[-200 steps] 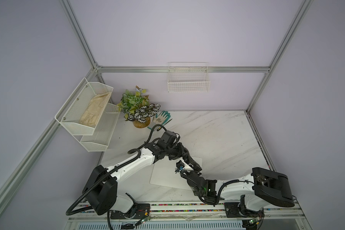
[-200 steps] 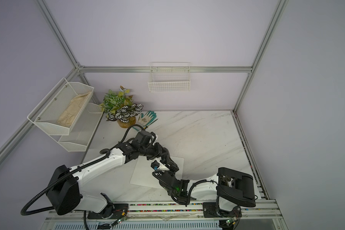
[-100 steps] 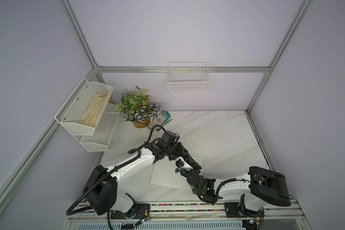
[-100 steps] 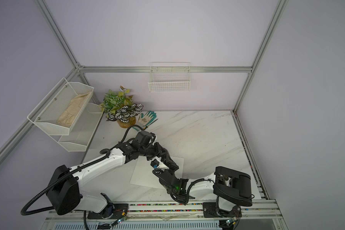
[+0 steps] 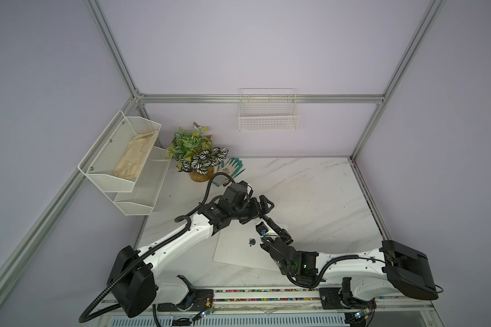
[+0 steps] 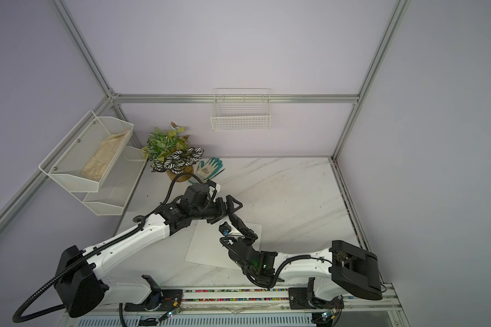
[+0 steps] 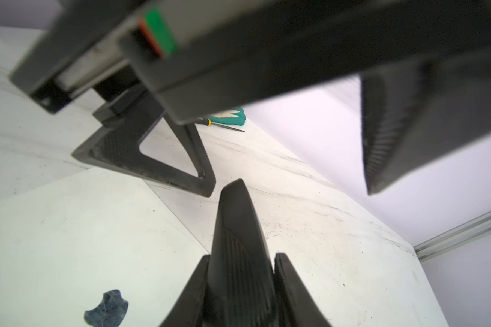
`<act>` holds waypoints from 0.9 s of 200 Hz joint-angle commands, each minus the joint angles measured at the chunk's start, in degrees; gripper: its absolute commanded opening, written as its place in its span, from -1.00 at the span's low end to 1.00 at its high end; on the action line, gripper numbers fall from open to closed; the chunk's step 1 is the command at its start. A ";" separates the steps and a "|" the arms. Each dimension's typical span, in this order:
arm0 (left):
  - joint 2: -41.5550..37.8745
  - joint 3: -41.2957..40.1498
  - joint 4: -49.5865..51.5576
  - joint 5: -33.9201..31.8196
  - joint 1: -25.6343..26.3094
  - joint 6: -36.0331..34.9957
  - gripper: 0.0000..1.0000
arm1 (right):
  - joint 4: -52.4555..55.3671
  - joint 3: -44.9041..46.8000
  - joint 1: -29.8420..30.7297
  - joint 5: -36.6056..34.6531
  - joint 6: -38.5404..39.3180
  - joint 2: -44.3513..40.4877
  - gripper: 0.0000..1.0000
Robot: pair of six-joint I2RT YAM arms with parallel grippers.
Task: Insert the wireless mouse receiver into the laptop
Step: Pick up the mouse from the center of the board.
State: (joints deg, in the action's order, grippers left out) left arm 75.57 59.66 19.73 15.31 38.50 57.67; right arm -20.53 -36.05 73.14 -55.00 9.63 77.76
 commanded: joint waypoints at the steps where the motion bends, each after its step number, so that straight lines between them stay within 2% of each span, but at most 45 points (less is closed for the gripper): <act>1: -4.99 2.97 -1.09 -4.67 -2.73 -7.89 1.00 | 18.93 -5.10 -1.91 5.06 -14.81 -5.85 -0.83; 12: -7.19 2.63 -0.93 -5.63 -4.24 -13.70 1.00 | 26.46 -7.26 -4.62 12.35 -20.98 -8.79 -0.84; 25: -9.84 1.86 -0.52 -4.86 -5.83 -21.03 1.00 | 31.10 -8.46 -9.90 25.09 -25.31 -12.58 -0.84; 58: -14.40 -1.85 0.84 7.55 -7.17 -41.49 1.00 | 35.75 -11.16 -26.35 57.69 -31.61 -17.33 -0.78; 73: -15.76 -3.96 2.27 13.85 -7.26 -45.97 0.96 | 37.87 -14.04 -34.13 72.80 -33.09 -15.90 -0.78; 95: -19.18 -8.26 2.04 16.94 -7.24 -47.21 0.88 | 38.73 -17.08 -42.03 91.20 -34.93 -13.54 -0.81; 115: -22.85 -11.32 0.83 18.52 -7.36 -46.00 0.80 | 38.23 -17.66 -43.91 99.57 -35.84 -13.24 -0.81; 127: -24.50 -13.30 -1.92 21.83 -7.76 -44.51 0.76 | 37.79 -17.30 -44.29 103.56 -36.26 -13.24 -0.80; 151: -23.47 -14.48 -5.13 29.25 -8.38 -41.83 0.59 | 34.31 -15.59 -44.27 108.51 -39.29 -12.62 -0.81; 180: -20.85 -15.20 -8.92 34.17 -8.69 -38.55 0.59 | 31.26 -14.48 -44.31 111.20 -41.18 -12.29 -0.80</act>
State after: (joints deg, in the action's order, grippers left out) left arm 53.30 46.35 17.34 41.60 30.48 16.14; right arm 14.92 -51.29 29.23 48.73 -28.58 65.25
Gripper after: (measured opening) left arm 0.794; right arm 0.354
